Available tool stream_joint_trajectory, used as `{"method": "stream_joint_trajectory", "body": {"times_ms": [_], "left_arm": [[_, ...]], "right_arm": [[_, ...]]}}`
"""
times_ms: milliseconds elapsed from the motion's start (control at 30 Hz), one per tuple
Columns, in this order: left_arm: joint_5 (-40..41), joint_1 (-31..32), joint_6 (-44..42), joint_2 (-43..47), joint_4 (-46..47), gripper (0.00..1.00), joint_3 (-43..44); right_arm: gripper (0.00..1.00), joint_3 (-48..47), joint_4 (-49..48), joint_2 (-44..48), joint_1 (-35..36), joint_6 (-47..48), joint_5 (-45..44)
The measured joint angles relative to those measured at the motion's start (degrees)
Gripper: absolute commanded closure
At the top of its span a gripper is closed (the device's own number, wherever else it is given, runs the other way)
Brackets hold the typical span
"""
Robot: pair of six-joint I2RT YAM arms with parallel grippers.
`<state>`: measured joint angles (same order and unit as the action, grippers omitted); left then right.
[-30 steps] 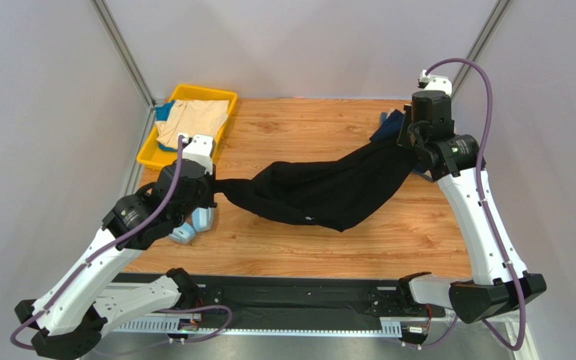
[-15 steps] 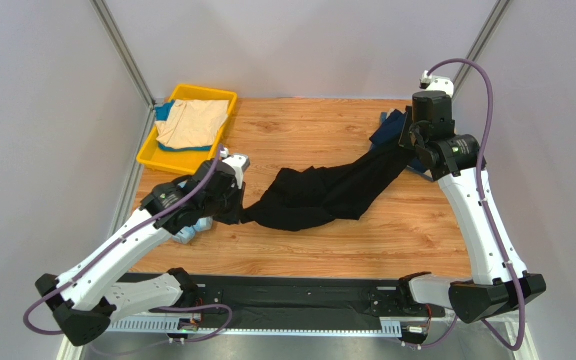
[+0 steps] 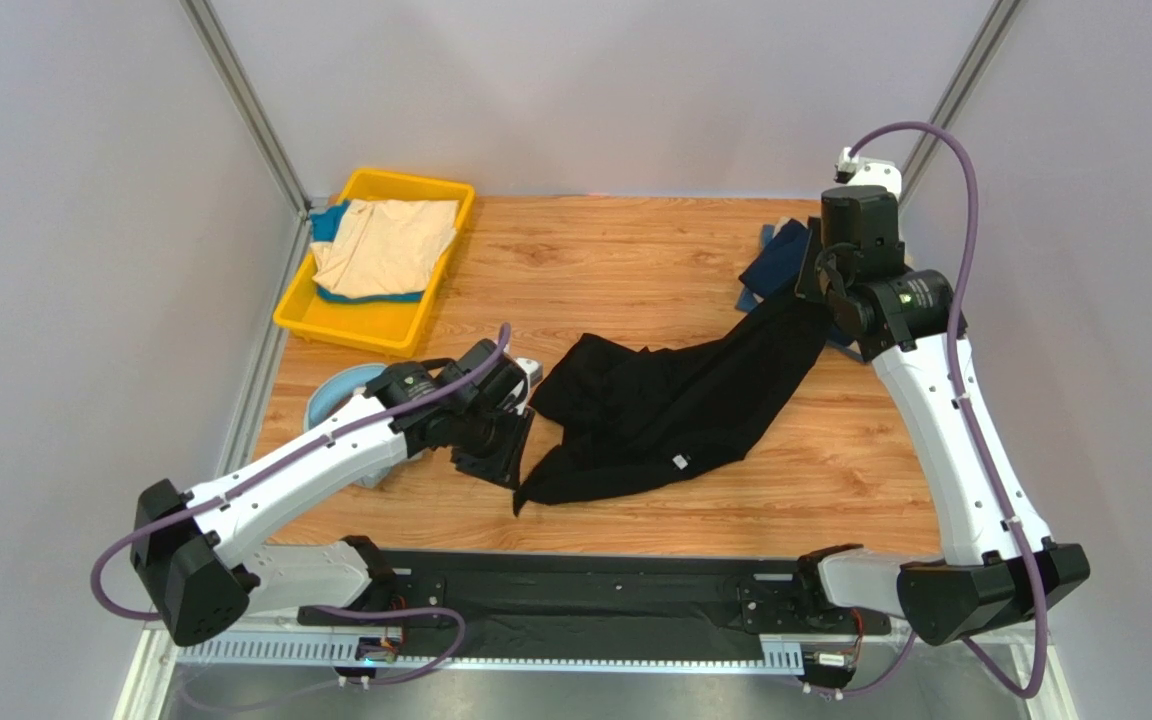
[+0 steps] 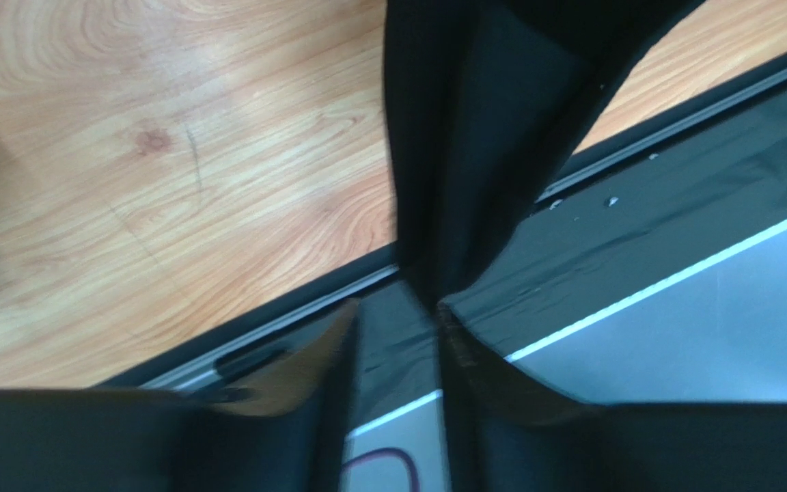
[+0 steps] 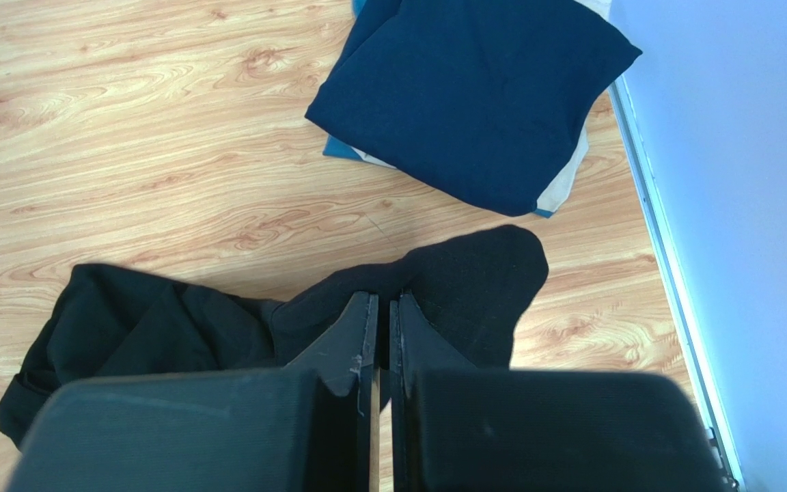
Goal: Fold and stack the t-shirts
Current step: Flatten out the tshirt
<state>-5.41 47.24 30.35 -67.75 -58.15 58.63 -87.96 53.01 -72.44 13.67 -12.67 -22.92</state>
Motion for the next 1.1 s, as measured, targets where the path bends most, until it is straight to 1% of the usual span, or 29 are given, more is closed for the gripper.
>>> {"method": "stream_joint_trajectory", "body": {"times_ms": [100,200,267,333,433,533,633,733,833,900,1100], "left_arm": [[2.38,0.24,-0.24,-1.14,-1.68,0.38,2.82],[5.84,0.24,-1.40,-1.14,-1.95,0.39,8.83],[7.87,0.24,-2.91,-1.16,-0.13,0.40,12.66],[9.01,0.24,-4.57,-2.03,2.05,0.40,14.53],[9.31,0.24,-7.06,-6.71,5.46,0.41,16.50],[7.30,0.22,-9.03,-14.34,10.67,0.43,16.81],[3.32,0.28,-10.38,-22.97,15.82,0.44,16.90],[0.68,0.81,-11.74,-30.29,18.45,0.44,18.45],[-0.79,2.21,-13.20,-36.50,20.02,0.44,22.16],[-1.64,2.99,-13.75,-38.27,20.96,0.44,24.02],[-3.37,3.82,-14.75,-39.12,22.84,0.41,28.79]], "right_arm": [[1.00,0.37,-0.11,-0.31,0.00,0.00,0.37],[1.00,0.68,-0.13,-0.33,0.00,0.00,0.57],[1.00,0.74,-0.20,-0.33,0.00,-0.07,0.96],[1.00,0.92,-0.44,-0.33,0.00,-0.20,1.20],[1.00,0.94,-0.57,-0.46,0.00,-0.48,1.81],[1.00,1.09,-0.59,-0.48,0.00,-0.70,2.27],[1.00,1.86,-0.98,-0.44,0.00,-1.03,3.06],[1.00,2.23,-1.01,-0.44,0.00,-1.14,3.76],[1.00,2.23,-1.03,-0.44,-0.02,-1.18,4.02],[1.00,2.23,-1.01,-0.44,0.00,-1.20,4.02],[1.00,2.23,-1.03,-0.44,-0.02,-1.22,4.17]]}}
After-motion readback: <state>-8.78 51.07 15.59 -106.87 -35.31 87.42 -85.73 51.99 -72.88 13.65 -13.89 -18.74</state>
